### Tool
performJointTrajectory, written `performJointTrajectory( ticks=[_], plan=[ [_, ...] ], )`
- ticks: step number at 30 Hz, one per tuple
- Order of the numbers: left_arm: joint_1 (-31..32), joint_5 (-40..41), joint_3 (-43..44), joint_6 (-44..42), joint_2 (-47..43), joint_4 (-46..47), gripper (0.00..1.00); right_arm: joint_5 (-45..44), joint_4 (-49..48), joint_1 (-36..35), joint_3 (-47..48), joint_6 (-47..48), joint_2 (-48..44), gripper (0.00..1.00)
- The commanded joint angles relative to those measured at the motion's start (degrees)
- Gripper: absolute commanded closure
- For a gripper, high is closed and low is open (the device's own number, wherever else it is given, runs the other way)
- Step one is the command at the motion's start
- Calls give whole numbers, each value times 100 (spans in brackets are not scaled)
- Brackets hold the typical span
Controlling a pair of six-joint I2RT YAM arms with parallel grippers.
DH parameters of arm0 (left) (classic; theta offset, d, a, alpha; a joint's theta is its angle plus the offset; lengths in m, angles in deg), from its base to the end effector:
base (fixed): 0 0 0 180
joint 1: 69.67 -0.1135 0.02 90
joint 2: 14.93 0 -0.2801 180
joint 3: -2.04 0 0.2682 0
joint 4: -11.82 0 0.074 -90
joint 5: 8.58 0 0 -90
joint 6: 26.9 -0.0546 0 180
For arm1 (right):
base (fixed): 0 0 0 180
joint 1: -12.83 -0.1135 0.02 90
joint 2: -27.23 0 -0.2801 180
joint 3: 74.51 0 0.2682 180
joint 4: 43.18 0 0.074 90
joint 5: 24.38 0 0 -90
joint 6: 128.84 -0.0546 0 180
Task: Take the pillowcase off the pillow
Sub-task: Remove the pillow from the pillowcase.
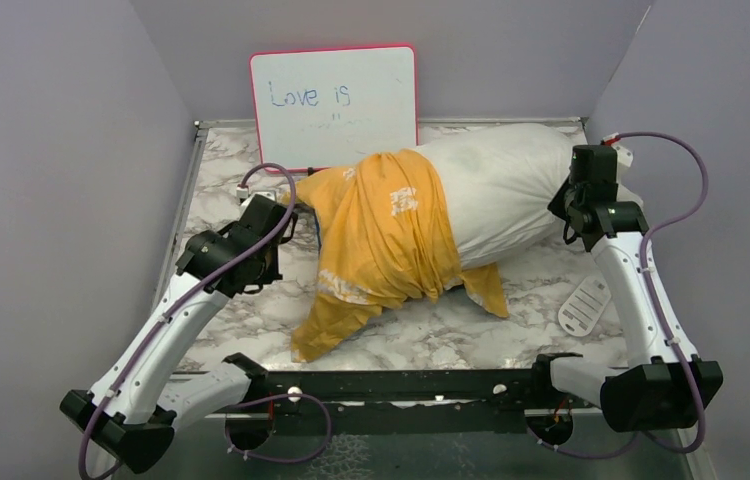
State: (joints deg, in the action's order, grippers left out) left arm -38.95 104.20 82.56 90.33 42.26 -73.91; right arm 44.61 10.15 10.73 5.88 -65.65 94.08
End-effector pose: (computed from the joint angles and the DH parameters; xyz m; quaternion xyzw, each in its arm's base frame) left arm 0.1588 -0.0697 0.3449 -0.0181 0.9530 0.0545 0.2975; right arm 0.2672 -0.0098 0.3539 0.2661 0.8532 -0.0557 0.4452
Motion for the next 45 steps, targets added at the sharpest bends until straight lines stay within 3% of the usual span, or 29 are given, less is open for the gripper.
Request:
performJointTrajectory(
  ticks=[1,2,5,7,10,15,18,23,27,30,34,36,38,41,45],
  plan=[
    [-22,319,81,-281,-82,-94,98,-437,-349,61,306,138,-135,99],
    [-22,-54,37,-346,-106,71,88,-386,-349,61,291,122,-137,99],
    [-22,-1499,-219,-399,-271,814,41,-178,-370,60,242,65,-158,99],
    [-22,-2490,-549,-242,-508,1478,28,-46,-376,55,208,30,-156,99],
    [-23,-3586,-1172,25,-957,2369,18,66,-360,55,180,-13,-150,99],
    [-22,-4827,-2286,-127,-1484,3184,9,292,-436,57,66,-13,-165,99],
    [-22,-4893,-2865,109,-1476,3672,8,551,-446,61,31,-88,-113,99],
    [-22,-3987,-2882,388,-1230,3730,7,689,-460,60,5,-105,-93,99],
    [-16,-4060,-3329,1028,-1163,4411,10,776,-453,55,24,-81,-50,99],
    [48,-4404,-3585,1254,-937,4645,20,735,-463,61,22,-47,-44,99],
    [201,-4347,-3560,1148,-938,4425,53,667,-480,61,24,-26,-17,99],
    [206,-4201,-3293,1074,-980,4069,78,618,-474,61,31,-26,15,100],
    [205,-3706,-2724,942,-903,3300,92,512,-427,62,63,-41,53,99],
    [211,-2566,-1850,666,-627,1937,100,314,-404,62,102,-53,66,100],
    [206,-1496,-1210,434,-276,777,100,225,-373,62,197,-53,136,99]
  ],
)
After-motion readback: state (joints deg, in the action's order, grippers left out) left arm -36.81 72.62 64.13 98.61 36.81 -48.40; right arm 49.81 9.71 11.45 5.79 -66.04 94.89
